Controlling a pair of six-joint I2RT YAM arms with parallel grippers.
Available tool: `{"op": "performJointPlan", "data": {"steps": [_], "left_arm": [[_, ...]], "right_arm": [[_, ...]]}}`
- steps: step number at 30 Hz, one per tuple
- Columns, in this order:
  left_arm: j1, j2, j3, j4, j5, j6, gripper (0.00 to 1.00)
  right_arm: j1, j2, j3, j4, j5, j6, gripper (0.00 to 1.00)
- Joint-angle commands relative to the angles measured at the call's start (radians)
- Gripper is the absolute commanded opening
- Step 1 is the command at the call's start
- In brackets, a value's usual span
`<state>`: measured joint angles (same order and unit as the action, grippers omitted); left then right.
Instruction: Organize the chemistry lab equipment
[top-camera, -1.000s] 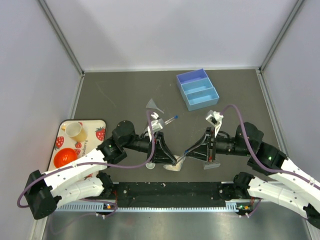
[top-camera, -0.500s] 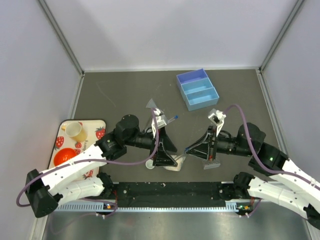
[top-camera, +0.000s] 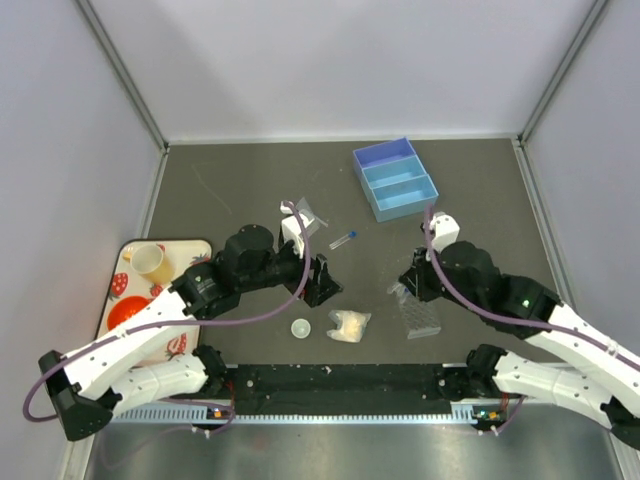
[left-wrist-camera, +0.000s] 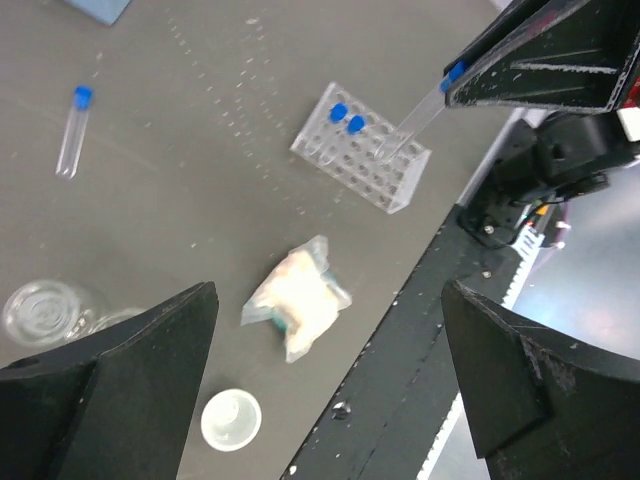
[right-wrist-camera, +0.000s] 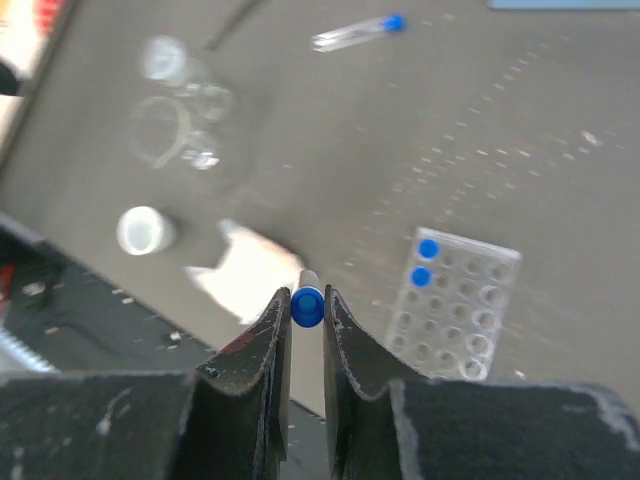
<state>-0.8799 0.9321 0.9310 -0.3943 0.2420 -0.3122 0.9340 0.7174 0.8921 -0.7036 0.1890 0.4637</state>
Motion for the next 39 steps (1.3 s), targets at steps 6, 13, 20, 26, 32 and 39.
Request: {"op": "performJointPlan", "data": {"steps": [6, 13, 20, 26, 32, 39], "left_arm": [[0.001, 0.030, 0.025, -0.021, -0.125, 0.015, 0.99], [-0.001, 0.071, 0.015, 0.017, -0.106, 0.021, 0.99], [-0.001, 0.080, 0.014, 0.040, -0.095, 0.035, 0.99], [0.001, 0.088, 0.006, 0.048, -0.095, 0.042, 0.99], [0.001, 0.086, -0.001, 0.055, -0.096, 0.048, 0.99], [0.001, 0.085, -0.011, 0.058, -0.107, 0.048, 0.99]], "right_arm": [[0.009, 0.039, -0.031, -0.091, 0.268, 0.052, 0.00], [0.009, 0.065, -0.050, -0.143, 0.254, 0.084, 0.00], [0.011, 0.076, -0.093, -0.162, 0.234, 0.131, 0.00], [0.011, 0.100, -0.130, -0.142, 0.245, 0.165, 0.00], [0.011, 0.113, -0.173, -0.100, 0.264, 0.190, 0.00], [0.011, 0.126, -0.214, -0.037, 0.274, 0.205, 0.00]]}}
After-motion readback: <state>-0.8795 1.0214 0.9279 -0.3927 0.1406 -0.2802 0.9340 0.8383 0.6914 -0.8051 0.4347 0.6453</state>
